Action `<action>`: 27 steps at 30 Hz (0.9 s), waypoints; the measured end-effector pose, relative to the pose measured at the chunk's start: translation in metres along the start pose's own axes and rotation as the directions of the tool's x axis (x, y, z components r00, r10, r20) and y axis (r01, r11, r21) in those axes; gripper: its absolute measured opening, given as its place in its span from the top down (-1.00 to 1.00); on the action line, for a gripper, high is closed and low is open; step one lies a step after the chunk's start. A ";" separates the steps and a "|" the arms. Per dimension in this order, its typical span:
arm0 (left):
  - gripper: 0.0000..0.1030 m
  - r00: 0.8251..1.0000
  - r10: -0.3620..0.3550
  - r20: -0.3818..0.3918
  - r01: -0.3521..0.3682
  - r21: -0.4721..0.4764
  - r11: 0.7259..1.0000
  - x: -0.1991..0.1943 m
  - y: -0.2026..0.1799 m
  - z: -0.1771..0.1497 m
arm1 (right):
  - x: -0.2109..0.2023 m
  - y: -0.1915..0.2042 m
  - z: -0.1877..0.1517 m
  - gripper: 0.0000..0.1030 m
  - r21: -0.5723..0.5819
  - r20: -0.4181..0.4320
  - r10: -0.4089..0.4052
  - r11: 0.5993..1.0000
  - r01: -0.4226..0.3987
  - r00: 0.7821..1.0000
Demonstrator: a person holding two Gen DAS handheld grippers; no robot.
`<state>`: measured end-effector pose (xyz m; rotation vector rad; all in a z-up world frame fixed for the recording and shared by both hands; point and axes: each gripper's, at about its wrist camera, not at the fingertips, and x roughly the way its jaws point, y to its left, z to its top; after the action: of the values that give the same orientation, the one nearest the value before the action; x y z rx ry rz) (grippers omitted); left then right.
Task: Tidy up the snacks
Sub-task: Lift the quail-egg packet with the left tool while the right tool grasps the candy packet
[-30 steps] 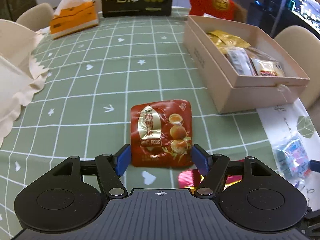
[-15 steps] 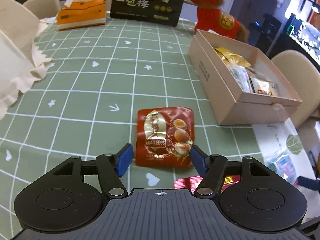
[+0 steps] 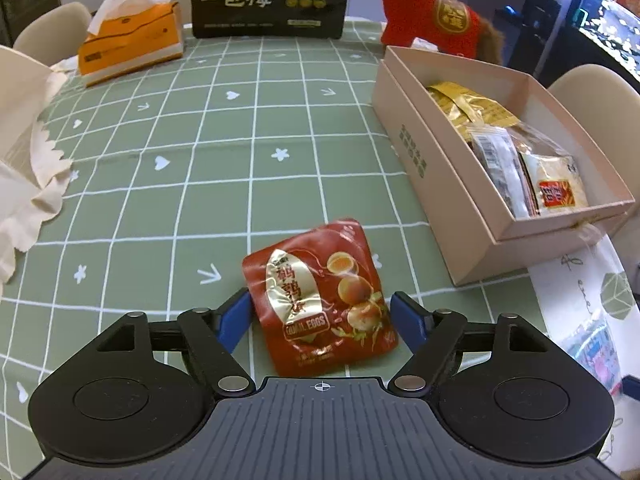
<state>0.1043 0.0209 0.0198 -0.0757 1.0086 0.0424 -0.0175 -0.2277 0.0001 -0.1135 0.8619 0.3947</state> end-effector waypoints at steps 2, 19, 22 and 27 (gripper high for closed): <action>-0.56 1.000 0.005 0.002 -0.005 -0.025 1.000 0.002 0.002 0.004 | -0.001 0.001 -0.001 -1.00 0.004 0.001 -0.004 1.000 0.004 1.000; -0.49 0.999 -0.001 0.034 -0.001 0.054 0.999 -0.017 -0.009 -0.029 | -0.005 -0.013 0.012 -0.96 -0.036 -0.069 0.049 0.998 -0.052 0.996; -0.48 0.998 -0.041 0.045 0.041 0.004 0.999 -0.031 -0.003 -0.048 | -0.005 -0.021 0.024 -0.96 -0.009 -0.029 0.013 1.000 -0.013 0.999; -0.47 0.991 -0.123 0.055 0.130 -0.138 0.982 -0.049 0.010 -0.068 | 0.017 -0.027 0.040 -0.86 0.016 -0.070 -0.001 1.000 0.002 0.998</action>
<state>0.0200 0.0248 0.0245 -0.2670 0.9518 -0.0008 0.0319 -0.2374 0.0117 -0.1138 0.9336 0.3847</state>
